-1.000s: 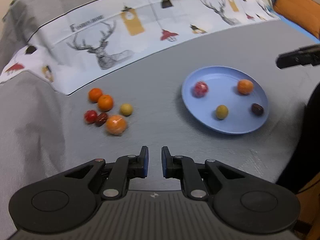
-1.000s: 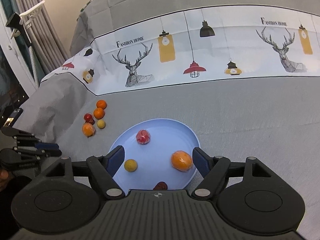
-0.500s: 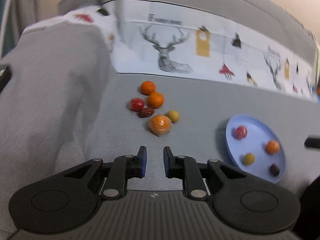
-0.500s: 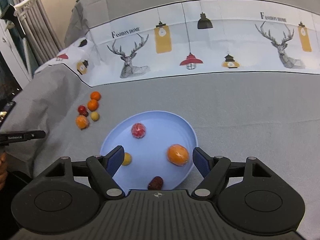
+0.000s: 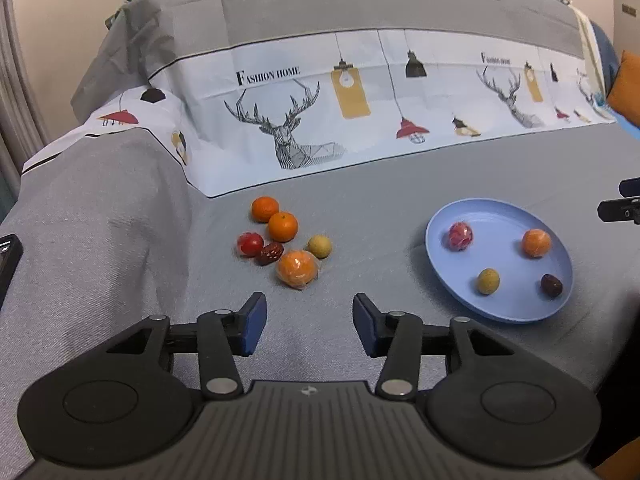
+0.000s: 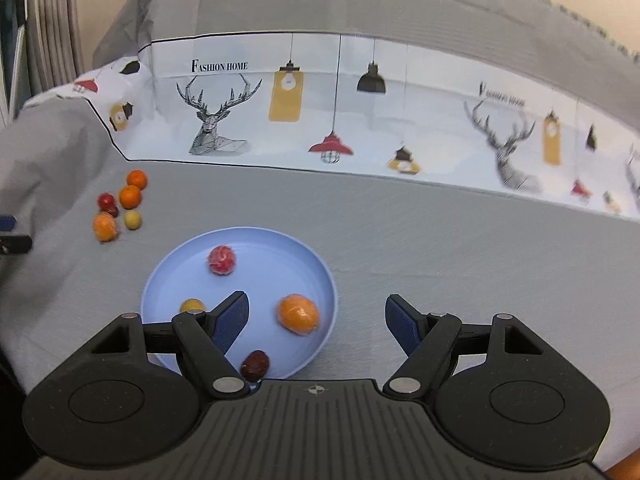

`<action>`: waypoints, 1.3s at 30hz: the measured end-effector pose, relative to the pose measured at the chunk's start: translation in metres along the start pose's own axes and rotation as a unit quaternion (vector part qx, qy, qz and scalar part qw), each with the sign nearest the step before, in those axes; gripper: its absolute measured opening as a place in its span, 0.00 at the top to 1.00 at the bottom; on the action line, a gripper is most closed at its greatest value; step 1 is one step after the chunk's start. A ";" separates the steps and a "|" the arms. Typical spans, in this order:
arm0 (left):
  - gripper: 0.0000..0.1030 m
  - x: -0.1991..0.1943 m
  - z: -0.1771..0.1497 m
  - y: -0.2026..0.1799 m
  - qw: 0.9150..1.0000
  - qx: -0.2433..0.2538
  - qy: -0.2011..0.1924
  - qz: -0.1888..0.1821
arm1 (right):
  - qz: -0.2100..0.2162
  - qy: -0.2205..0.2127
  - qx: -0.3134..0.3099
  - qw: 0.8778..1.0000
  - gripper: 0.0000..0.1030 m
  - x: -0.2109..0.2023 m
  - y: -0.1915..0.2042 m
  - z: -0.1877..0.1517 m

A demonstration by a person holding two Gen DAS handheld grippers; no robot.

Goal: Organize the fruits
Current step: 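Move both open tools back toward the remaining fruit cluster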

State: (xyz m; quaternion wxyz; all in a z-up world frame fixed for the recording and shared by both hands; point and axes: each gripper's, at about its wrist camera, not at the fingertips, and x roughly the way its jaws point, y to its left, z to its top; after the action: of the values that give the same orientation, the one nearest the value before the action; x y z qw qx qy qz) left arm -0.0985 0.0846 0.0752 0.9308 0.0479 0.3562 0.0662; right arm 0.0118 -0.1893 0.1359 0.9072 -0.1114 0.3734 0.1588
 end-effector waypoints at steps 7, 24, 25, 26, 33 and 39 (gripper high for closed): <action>0.45 -0.005 0.002 0.015 0.999 -0.039 -0.002 -0.032 | -0.040 -0.048 0.026 0.998 0.25 -0.044 0.011 0.015; 0.89 -0.002 0.014 0.022 0.994 -0.083 -0.007 -0.071 | 0.065 -0.042 0.046 0.996 0.53 -0.025 0.030 0.044; 0.89 0.000 0.016 0.022 0.994 -0.084 -0.003 -0.071 | 0.071 -0.044 0.048 0.995 0.53 -0.023 0.032 0.046; 0.89 0.003 0.017 0.022 0.994 -0.087 0.001 -0.070 | 0.081 -0.050 0.049 0.994 0.53 -0.022 0.034 0.047; 0.88 0.020 0.028 0.020 0.993 -0.106 0.008 -0.059 | 0.153 -0.136 0.052 0.977 0.59 -0.026 0.042 0.049; 0.78 0.044 0.038 0.011 0.994 -0.099 0.029 -0.029 | 0.183 -0.120 0.039 0.975 0.57 -0.007 0.054 0.053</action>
State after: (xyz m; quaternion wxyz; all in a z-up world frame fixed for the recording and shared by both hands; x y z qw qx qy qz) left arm -0.0419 0.1010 0.0755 0.9217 -0.0572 0.3761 0.0756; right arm 0.0206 -0.1240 0.1732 0.9046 0.0137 0.2817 0.3195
